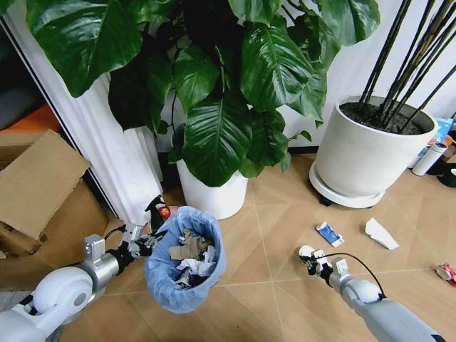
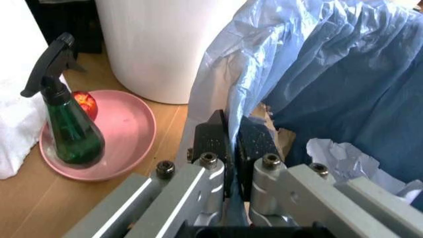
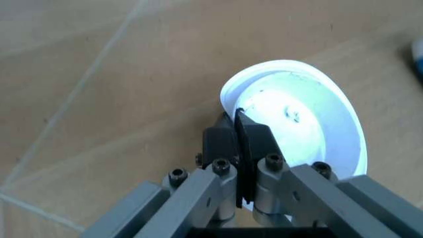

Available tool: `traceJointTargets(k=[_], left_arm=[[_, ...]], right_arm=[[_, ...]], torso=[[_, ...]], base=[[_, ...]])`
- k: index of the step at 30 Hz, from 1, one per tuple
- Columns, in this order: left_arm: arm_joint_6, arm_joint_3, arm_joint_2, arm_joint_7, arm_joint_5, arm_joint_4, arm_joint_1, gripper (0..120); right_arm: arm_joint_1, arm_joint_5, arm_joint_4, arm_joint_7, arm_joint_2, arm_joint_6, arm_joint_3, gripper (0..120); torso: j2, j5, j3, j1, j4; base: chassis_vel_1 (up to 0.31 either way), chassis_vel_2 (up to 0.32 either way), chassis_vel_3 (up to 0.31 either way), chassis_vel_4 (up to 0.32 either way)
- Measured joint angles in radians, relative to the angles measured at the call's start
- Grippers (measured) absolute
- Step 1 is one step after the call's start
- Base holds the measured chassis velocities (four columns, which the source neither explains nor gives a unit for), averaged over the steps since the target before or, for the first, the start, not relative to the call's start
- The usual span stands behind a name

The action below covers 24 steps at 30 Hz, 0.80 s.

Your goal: Pick up the trash bin and place the garbage on the floor into it.

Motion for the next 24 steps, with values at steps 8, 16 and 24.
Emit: traceJointTargets(k=[8, 16, 24], left_arm=[[-0.004, 0.054, 0.006, 0.007, -0.006, 0.028, -0.015, 0], [-0.005, 0.318, -0.022, 0.008, -0.023, 0.098, -0.271, 0], [-0.002, 0.499, -0.087, -0.002, -0.054, 0.159, -0.462, 0]], right_arm=[[-0.006, 0.021, 0.182, -0.278, -0.079, 0.177, 0.041, 0], [-0.022, 0.252, 0.446, -0.669, -0.178, 0.274, 0.135, 0], [-0.004, 0.574, 0.613, -0.894, -0.241, 0.087, 0.121, 0]], torso=[[0.000, -0.0003, 0.000, 0.000, 0.0004], [0.000, -0.0003, 0.000, 0.000, -0.0005], [0.000, 0.0001, 0.000, 0.000, -0.0001]], base=[[0.000, 0.000, 0.000, 0.000], [0.000, 0.000, 0.000, 0.000], [0.000, 0.000, 0.000, 0.000]])
